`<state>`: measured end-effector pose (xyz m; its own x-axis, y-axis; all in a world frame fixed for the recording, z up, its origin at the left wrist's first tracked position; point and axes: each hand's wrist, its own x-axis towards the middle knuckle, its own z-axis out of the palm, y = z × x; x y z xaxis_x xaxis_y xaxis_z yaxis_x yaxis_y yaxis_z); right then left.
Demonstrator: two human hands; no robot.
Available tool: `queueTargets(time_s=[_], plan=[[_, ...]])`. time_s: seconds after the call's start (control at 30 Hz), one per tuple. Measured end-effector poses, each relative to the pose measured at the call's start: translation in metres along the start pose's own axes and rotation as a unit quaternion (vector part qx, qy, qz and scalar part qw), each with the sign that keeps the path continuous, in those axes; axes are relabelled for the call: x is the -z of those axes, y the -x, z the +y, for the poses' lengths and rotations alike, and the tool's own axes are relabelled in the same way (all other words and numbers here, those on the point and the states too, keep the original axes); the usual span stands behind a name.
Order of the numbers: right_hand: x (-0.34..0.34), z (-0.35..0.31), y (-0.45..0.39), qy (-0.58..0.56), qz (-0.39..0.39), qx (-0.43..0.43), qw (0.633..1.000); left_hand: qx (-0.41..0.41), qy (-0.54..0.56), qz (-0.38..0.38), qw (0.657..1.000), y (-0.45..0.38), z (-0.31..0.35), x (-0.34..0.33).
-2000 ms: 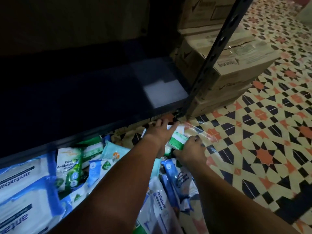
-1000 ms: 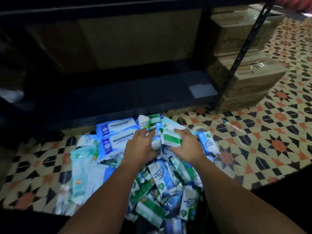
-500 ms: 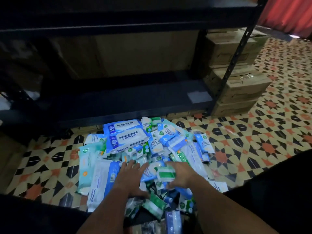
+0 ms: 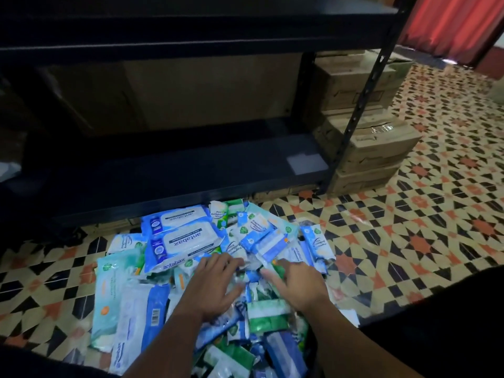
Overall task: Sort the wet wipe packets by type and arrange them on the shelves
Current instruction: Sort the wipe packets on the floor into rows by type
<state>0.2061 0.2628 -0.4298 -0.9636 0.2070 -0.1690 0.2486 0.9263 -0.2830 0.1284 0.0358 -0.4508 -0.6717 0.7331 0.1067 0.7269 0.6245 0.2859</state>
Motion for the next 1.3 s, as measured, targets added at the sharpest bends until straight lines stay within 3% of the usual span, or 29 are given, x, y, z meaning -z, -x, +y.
queueTargets(time_s=[0.13,0.27,0.4,0.53,0.67,0.77,0.93,1.17,1.3], plan=[[0.002,0.026,-0.026,-0.071,0.097,-0.158,0.98,0.015,-0.007,0.072,0.997,-0.053,0.003,0.001],[0.001,0.062,-0.057,-0.032,0.05,-0.246,0.967,0.013,-0.066,0.06,0.996,-0.129,0.01,-0.004],[-0.001,0.085,-0.085,-0.008,-0.057,-0.298,0.953,0.038,-0.104,-0.039,0.993,-0.208,0.019,-0.015],[-0.013,0.11,-0.113,-0.094,-0.098,-0.301,0.944,0.028,-0.141,-0.191,0.971,-0.266,0.014,-0.038],[-0.034,0.121,-0.122,-0.115,-0.09,-0.29,0.946,0.002,-0.165,-0.365,0.916,-0.29,0.006,-0.063],[-0.046,0.126,-0.121,-0.108,-0.052,-0.281,0.952,0.023,-0.118,-0.423,0.898,-0.3,-0.005,-0.077],[-0.058,0.123,-0.118,-0.167,-0.007,-0.251,0.954,0.035,-0.063,-0.45,0.89,-0.304,-0.014,-0.076],[-0.05,0.118,-0.114,-0.188,0.005,-0.246,0.951,0.026,-0.061,-0.426,0.903,-0.285,-0.007,-0.051],[-0.026,0.097,-0.097,-0.106,0.029,-0.234,0.966,0.005,-0.112,-0.339,0.934,-0.252,0.004,-0.027]])
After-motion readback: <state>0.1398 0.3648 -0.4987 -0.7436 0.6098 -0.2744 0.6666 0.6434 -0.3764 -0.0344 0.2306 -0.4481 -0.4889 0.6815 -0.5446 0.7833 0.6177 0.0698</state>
